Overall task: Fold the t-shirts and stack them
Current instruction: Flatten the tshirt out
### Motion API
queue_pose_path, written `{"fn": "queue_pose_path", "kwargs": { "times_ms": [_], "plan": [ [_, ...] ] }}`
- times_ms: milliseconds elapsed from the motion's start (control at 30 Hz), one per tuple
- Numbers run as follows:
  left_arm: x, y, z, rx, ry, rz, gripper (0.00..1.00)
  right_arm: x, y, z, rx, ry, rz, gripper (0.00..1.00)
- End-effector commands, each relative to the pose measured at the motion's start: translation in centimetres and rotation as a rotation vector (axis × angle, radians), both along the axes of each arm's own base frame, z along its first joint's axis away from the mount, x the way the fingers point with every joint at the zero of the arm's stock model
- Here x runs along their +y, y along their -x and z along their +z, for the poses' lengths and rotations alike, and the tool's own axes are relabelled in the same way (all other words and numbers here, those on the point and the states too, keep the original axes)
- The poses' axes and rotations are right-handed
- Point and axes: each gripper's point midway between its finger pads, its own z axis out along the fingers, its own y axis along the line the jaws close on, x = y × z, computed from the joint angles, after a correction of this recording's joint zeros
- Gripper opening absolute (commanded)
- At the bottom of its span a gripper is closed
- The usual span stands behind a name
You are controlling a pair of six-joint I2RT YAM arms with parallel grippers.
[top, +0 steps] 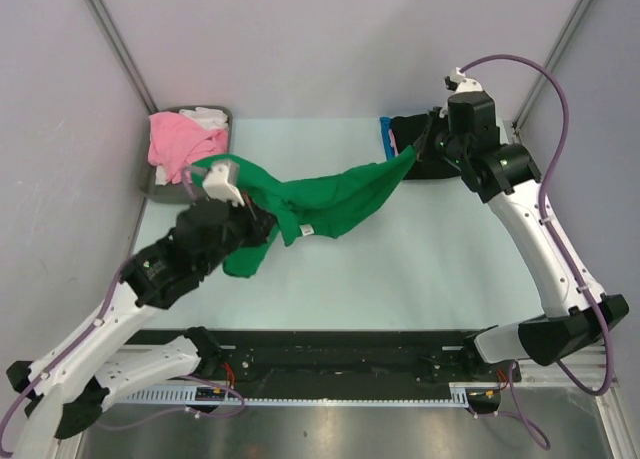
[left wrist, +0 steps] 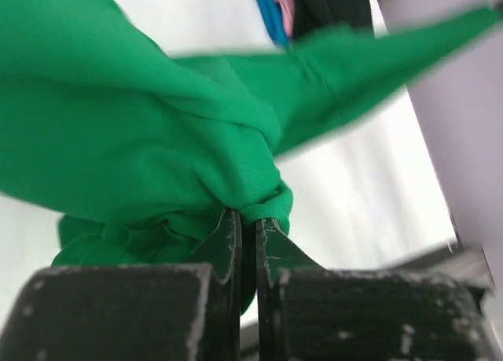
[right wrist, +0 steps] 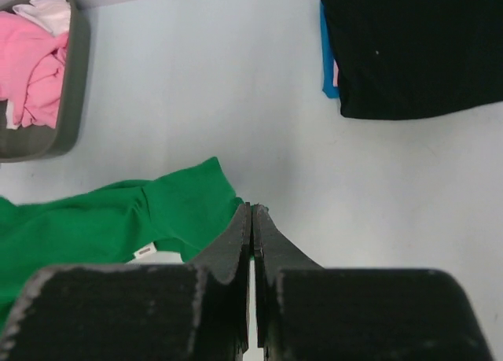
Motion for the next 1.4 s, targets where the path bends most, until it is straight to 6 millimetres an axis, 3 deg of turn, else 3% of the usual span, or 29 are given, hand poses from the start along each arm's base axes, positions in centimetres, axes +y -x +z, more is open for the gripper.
{"fn": "queue_pose_path", "kwargs": {
  "times_ms": [0,33,67,100,133,167,200,233,267,300,333,400,433,467,500,533,633,667,700,767,800,867,900,933,1000,1167,1367],
  "plan": [
    [-5.3,3.8,-6.6,0.149,0.066,-0.148,0.0,0.2,-1.3,4.0,-0.11,-0.014,-0.001,0.0],
    [-6.9,5.6,-10.0,0.201,0.038,-0.205,0.0,0.0,-1.6,3.5,-0.1,0.005,-0.015,0.0],
    [-8.2,6.4,-11.3,0.241,0.072,-0.213,0.02,-0.2,-2.0,2.8,-0.084,0.02,-0.022,0.0],
    [-10.4,6.7,-11.3,0.218,0.135,-0.246,0.02,-0.5,-2.2,2.5,-0.079,0.032,-0.029,0.0],
    [-11.9,8.5,-14.3,0.251,0.093,-0.283,0.04,-0.6,-2.3,2.2,-0.072,0.043,-0.035,0.0],
    [-13.2,9.1,-15.3,0.278,0.113,-0.285,0.2,-0.8,-2.4,1.9,-0.066,0.049,-0.038,0.0],
    [-15.5,10.3,-15.1,0.263,0.16,-0.336,0.34,-1.1,-2.5,1.6,-0.061,0.062,-0.043,0.0],
    [-17.2,10.5,-17.0,0.292,0.125,-0.347,0.47,-1.4,-2.6,1.6,-0.062,0.067,-0.048,0.0],
    [-18.6,10.9,-16.9,0.294,0.129,-0.382,0.7,-1.5,-2.6,1.5,-0.059,0.074,-0.049,0.0],
    [-19.9,11.1,-16.5,0.288,0.135,-0.403,0.85,-1.8,-2.7,1.5,-0.057,0.076,-0.057,0.0],
    [-22.1,10.8,-15.6,0.286,0.135,-0.42,0.9,-1.9,-2.6,1.4,-0.057,0.082,-0.054,0.0],
    [-23.3,10.7,-14.5,0.266,0.088,-0.462,0.94,-2.2,-2.6,1.4,-0.056,0.092,-0.061,0.0],
    [-24.5,10.2,-11.7,0.231,0.117,-0.471,1.0,-2.3,-2.4,1.6,-0.06,0.101,-0.056,0.0],
    [-24.5,9.9,-10.7,0.199,0.096,-0.478,1.0,-2.4,-2.3,1.7,-0.064,0.106,-0.055,0.0],
    [-23.9,9.0,-10.1,0.176,0.06,-0.447,1.0,-2.6,-2.3,1.8,-0.066,0.114,-0.059,0.0],
    [-23.9,8.1,-7.9,0.141,0.07,-0.429,1.0,-2.6,-2.2,2.0,-0.071,0.114,-0.06,0.0],
    [-21.1,4.8,-6.6,0.124,0.028,-0.354,1.0,-2.6,-2.0,1.9,-0.072,0.106,-0.054,0.0],
    [-19.7,4.2,-6.7,0.136,0.011,-0.335,1.0,-2.4,-1.8,1.8,-0.07,0.103,-0.049,0.0],
    [-17.9,2.2,-7.1,0.147,0.0,-0.274,1.0,-2.3,-1.8,1.8,-0.073,0.094,-0.048,0.0],
    [-15.3,1.0,-9.3,0.188,-0.046,-0.217,1.0,-2.2,-1.7,1.2,-0.067,0.095,-0.04,0.0],
    [-13.1,-0.5,-9.6,0.196,-0.05,-0.152,1.0,-2.1,-1.7,1.1,-0.068,0.089,-0.039,0.0],
    [-10.4,-1.1,-12.3,0.253,-0.084,-0.097,0.99,-1.9,-1.6,0.4,-0.059,0.086,-0.032,0.0],
    [-8.6,-2.6,-12.9,0.273,-0.069,-0.046,0.99,-1.8,-1.7,0.2,-0.057,0.074,-0.03,0.0],
    [-7.6,-2.4,-14.8,0.32,-0.073,-0.046,0.96,-1.6,-1.6,0.2,-0.059,0.068,-0.025,0.0],
    [-4.9,-4.0,-16.2,0.351,-0.063,0.032,0.94,-1.3,-1.5,-0.3,-0.058,0.052,-0.016,0.0],
    [-2.7,-5.7,-19.6,0.457,-0.162,0.079,0.89,-0.5,-1.3,-1.4,-0.043,0.033,0.004,0.0],
    [-2.8,-5.8,-23.1,0.543,-0.21,0.086,0.81,-0.2,-1.0,-2.2,-0.03,0.042,0.014,0.0]
  ]
}}
